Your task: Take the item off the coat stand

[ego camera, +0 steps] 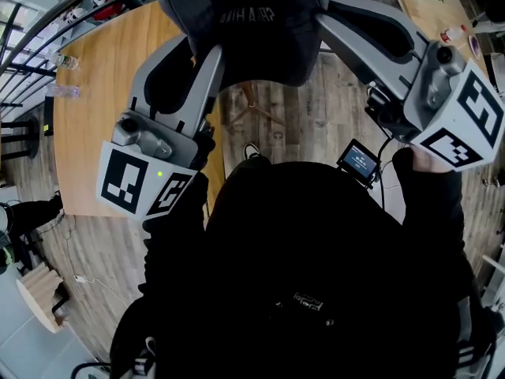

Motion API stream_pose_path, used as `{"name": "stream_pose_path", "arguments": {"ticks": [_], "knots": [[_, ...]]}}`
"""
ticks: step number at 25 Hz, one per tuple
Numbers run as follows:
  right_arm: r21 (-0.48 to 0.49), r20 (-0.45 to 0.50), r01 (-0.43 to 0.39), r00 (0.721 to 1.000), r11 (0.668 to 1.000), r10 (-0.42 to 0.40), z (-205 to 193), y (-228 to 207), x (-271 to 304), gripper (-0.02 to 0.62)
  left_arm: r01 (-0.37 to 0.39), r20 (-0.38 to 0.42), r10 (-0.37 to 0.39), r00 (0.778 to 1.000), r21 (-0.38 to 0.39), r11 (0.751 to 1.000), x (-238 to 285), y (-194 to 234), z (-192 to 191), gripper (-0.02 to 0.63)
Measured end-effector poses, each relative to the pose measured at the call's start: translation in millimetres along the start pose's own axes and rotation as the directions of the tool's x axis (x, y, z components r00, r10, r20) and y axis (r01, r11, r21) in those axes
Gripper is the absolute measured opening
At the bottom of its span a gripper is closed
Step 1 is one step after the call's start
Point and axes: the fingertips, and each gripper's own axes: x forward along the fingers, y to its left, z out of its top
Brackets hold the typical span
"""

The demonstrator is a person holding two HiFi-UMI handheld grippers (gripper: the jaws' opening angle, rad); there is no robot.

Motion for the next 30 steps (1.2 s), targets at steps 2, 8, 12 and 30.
{"name": "stream_pose_path", "arguments": {"ticks": [2,8,12,30], "knots": [[-0.012,0.006,-0.011,1.000,1.000,0.011,7,2,0,0.044,-0.009,0.002,0.009,1.000,0.001,1.000,-1,-3,4,0.094],[-0.018,0.024,-0.026,0.999,0.999,0.027,15,9,-2,0.044,-0.032,-0.007,0.032,0.999,0.003,0.999,-8,-8,13,0.094],[-0.024,0.025,-0.038,0.999,0.999,0.038,18,11,-3,0.044,-0.043,-0.002,0.043,0.999,0.004,0.999,-10,-8,15,0.094],[0.041,-0.019,-0.009,1.000,0.999,0.010,8,12,-8,0.044,-0.002,-0.045,0.000,0.999,-0.032,0.999,-7,-9,12,0.094]]}}
